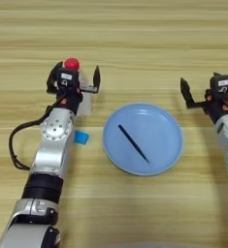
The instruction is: Move the objects on the table
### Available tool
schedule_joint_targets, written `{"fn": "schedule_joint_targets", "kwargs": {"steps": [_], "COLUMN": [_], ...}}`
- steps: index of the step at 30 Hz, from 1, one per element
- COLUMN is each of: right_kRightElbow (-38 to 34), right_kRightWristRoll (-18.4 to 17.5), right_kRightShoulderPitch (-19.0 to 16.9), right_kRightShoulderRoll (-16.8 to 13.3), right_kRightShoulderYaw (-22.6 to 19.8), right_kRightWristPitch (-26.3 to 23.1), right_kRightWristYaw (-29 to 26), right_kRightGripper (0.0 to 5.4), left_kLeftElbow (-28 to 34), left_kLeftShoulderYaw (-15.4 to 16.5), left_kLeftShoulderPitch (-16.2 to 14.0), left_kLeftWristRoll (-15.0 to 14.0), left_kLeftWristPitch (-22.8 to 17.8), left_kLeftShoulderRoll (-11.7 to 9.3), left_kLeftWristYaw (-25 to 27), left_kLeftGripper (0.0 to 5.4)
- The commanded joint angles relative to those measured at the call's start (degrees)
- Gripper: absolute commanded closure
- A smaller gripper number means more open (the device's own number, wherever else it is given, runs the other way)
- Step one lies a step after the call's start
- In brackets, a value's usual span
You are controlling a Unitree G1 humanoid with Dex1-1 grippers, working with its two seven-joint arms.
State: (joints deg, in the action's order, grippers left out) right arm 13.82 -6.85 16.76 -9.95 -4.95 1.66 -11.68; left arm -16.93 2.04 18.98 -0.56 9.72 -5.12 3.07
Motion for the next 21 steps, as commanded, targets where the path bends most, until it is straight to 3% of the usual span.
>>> {"fn": "schedule_joint_targets", "kwargs": {"steps": [1, 21], "right_kRightElbow": [-0.1, 0.0], "right_kRightWristRoll": [0.2, 0.2], "right_kRightShoulderPitch": [-0.3, -0.3], "right_kRightShoulderRoll": [-0.2, -0.3], "right_kRightShoulderYaw": [-0.1, -0.1], "right_kRightWristPitch": [-0.7, -0.7], "right_kRightWristYaw": [0.0, -0.1], "right_kRightGripper": [0.00, 0.00], "left_kLeftElbow": [1.2, 10.0], "left_kLeftShoulderYaw": [0.4, 1.5], "left_kLeftShoulderPitch": [0.6, -0.5], "left_kLeftWristRoll": [-0.9, -3.8], "left_kLeftWristPitch": [0.7, 2.4], "left_kLeftShoulderRoll": [0.4, 1.3], "left_kLeftWristYaw": [0.3, 0.9], "left_kLeftGripper": [0.04, 0.04]}}
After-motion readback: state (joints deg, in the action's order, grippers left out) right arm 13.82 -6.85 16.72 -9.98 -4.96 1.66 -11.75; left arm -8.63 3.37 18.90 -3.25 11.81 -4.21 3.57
